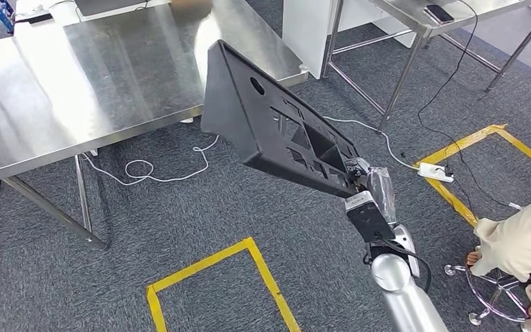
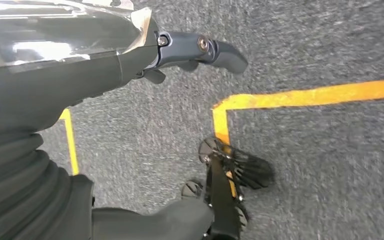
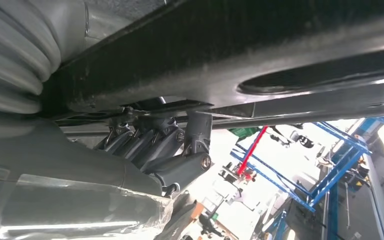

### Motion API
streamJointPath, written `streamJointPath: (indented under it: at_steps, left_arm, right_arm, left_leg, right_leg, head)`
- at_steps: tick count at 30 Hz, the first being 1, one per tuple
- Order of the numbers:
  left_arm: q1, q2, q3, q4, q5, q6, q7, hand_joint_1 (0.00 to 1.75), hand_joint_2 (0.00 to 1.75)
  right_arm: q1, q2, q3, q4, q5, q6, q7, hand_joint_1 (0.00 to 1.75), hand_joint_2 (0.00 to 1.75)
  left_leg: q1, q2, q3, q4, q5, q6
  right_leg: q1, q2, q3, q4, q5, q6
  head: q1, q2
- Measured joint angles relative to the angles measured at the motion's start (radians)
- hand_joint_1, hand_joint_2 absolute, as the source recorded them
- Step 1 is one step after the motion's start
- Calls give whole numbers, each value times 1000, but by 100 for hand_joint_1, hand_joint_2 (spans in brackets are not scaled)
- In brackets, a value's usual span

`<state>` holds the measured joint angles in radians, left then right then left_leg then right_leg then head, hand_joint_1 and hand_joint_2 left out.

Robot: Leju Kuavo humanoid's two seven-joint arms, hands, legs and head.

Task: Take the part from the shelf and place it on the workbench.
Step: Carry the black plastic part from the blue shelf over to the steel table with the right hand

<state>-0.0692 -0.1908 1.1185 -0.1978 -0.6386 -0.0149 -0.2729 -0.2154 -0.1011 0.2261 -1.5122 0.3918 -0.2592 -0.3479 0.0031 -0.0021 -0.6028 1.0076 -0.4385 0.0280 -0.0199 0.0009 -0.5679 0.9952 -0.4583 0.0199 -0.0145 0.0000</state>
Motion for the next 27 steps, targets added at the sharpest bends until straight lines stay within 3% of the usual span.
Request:
streamJointPath:
  at_steps: [3,4,6,8,9,11,12,14,18,20,22,23,24,25,27]
  left_arm:
    - [0,0,0,0,0,0,0,0,175]
    - [0,0,0,0,0,0,0,0,175]
    - [-1,0,0,0,0,0,0,0,175]
    - [0,0,0,0,0,0,0,0,175]
    - [1,0,0,0,0,0,0,0,175]
    - [1,0,0,0,0,1,0,0,175]
    - [1,0,1,0,0,2,0,0,175]
    - [0,1,1,0,2,4,0,0,175]
    - [-1,2,1,0,3,6,0,0,175]
    - [-1,2,1,0,3,6,-1,0,175]
    - [0,2,1,0,3,6,-1,0,175]
    - [1,2,1,0,2,6,-1,0,175]
    - [1,2,1,0,2,5,-1,0,175]
    - [1,2,1,0,1,5,-1,0,175]
    - [1,4,1,0,0,4,-1,0,175]
  right_arm:
    - [1,-2,0,-1,0,0,0,175,175]
    - [1,-4,0,-1,1,0,0,175,175]
    - [3,-6,0,-1,0,-1,0,175,175]
    - [8,-9,0,0,0,-1,0,175,175]
    - [8,-9,0,0,0,-1,0,175,175]
    - [7,-10,1,1,0,-1,0,175,175]
    - [6,-9,1,1,0,-1,0,175,175]
    - [4,-9,3,2,0,-1,0,175,175]
    - [0,-10,4,5,0,-5,0,175,175]
    - [-1,-9,5,5,-1,-7,-1,175,175]
    - [2,-8,5,5,-1,-9,-1,175,175]
    - [6,-8,5,5,-2,-10,-1,175,175]
    - [10,-8,5,5,-2,-11,-1,175,175]
    - [13,-8,5,5,-2,-11,-1,175,175]
    - [17,-7,5,5,-2,-12,-1,175,175]
  left_leg:
    - [2,0,19,-21,4,20]
    - [4,0,27,-27,5,26]
    - [3,-1,36,-29,-2,34]
    - [1,-4,46,-28,-12,37]
    - [1,-6,53,-28,-18,35]
    - [0,-10,71,-26,-35,27]
    - [-4,-11,78,-21,-45,22]
    - [-10,-13,82,-15,-61,12]
    - [-3,-11,78,11,-89,-7]
    - [3,-8,27,109,-135,-19]
    - [8,-5,-60,247,-177,-28]
    - [10,-5,-92,285,-175,-30]
    - [12,-4,-106,285,-151,-31]
    - [13,-3,-98,243,-107,-31]
    - [12,-1,-49,105,-17,-25]
  right_leg:
    - [2,-1,-8,24,-17,10]
    - [4,-1,-30,69,-36,8]
    - [3,-1,-106,208,-85,2]
    - [2,-1,-168,298,-101,10]
    - [1,-1,-170,285,-83,19]
    - [-3,-1,-119,155,-11,39]
    - [-4,-2,-86,86,20,42]
    - [-4,-2,-53,18,42,29]
    - [-5,1,-41,12,30,-5]
    - [-8,0,-30,10,22,-19]
    - [-7,-1,-22,10,13,-27]
    - [-7,0,-16,10,8,-27]
    - [-7,0,-9,10,2,-25]
    - [-8,1,1,10,-4,-23]
    - [-7,3,18,9,-17,-15]
  head:
    - [0,0]
    - [2,0]
    - [5,0]
    - [6,0]
    - [7,0]
    - [8,0]
    - [9,0]
    - [8,0]
    - [5,0]
    - [1,0]
    - [0,0]
    - [0,0]
    - [0,0]
    - [0,0]
    - [0,0]
